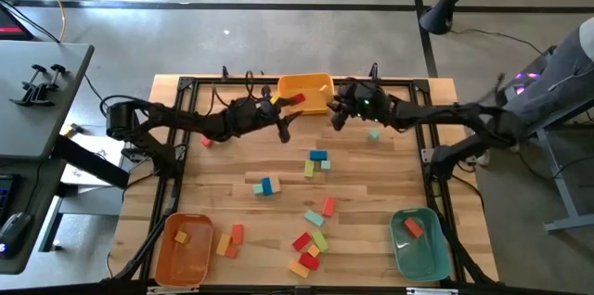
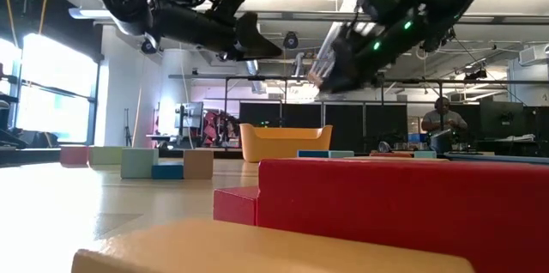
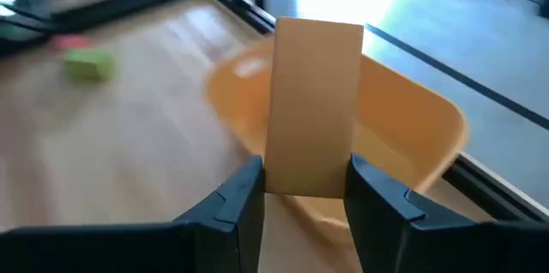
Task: Sort blocks by size
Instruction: Put the small yellow rectangle block into the yellow bin
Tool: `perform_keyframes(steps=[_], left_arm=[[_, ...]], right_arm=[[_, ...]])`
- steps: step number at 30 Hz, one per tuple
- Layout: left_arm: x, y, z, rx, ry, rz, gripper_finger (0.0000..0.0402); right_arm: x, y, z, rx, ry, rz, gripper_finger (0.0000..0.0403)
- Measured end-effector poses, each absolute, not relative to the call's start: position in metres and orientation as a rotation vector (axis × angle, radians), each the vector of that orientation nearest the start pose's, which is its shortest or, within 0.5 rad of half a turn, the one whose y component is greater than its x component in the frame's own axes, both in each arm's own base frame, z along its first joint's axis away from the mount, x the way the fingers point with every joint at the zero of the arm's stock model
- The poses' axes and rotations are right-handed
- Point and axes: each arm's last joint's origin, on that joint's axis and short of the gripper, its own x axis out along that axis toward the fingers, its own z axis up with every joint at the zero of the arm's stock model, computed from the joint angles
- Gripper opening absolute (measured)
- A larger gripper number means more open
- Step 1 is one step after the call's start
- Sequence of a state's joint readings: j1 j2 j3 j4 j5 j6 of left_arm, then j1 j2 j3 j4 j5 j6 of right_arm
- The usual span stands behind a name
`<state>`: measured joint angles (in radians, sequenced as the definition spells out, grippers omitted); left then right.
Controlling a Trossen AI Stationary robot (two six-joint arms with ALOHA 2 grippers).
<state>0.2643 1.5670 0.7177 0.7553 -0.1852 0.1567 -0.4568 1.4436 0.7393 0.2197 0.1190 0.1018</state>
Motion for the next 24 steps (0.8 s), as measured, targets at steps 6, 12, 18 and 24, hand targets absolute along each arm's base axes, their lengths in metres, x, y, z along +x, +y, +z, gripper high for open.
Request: perform_keyframes(steps=[6, 12, 18, 24], left_arm=[[0.305, 0.106, 0.224, 0.207, 0.048, 0.503, 0.0165], [0.299, 0.129, 0.234, 0.189, -0.009, 0.582, 0.0165], [0.3, 0.128, 0.227, 0.098, 0.043, 0.568, 0.0165], [0.312, 0.088, 0.217, -0.124, 0.103, 0.421, 0.0165]], right_arm=[[0.287, -0.171, 0.193, 0.195, 0.539, -0.585, 0.0126], [0.313, -0.194, 0.207, 0.197, 0.595, -0.511, 0.0126], [0.33, -0.204, 0.192, 0.223, 0.733, -0.497, 0.0135], [0.338, -0.214, 0.193, 0.326, 0.903, -0.512, 0.0134]])
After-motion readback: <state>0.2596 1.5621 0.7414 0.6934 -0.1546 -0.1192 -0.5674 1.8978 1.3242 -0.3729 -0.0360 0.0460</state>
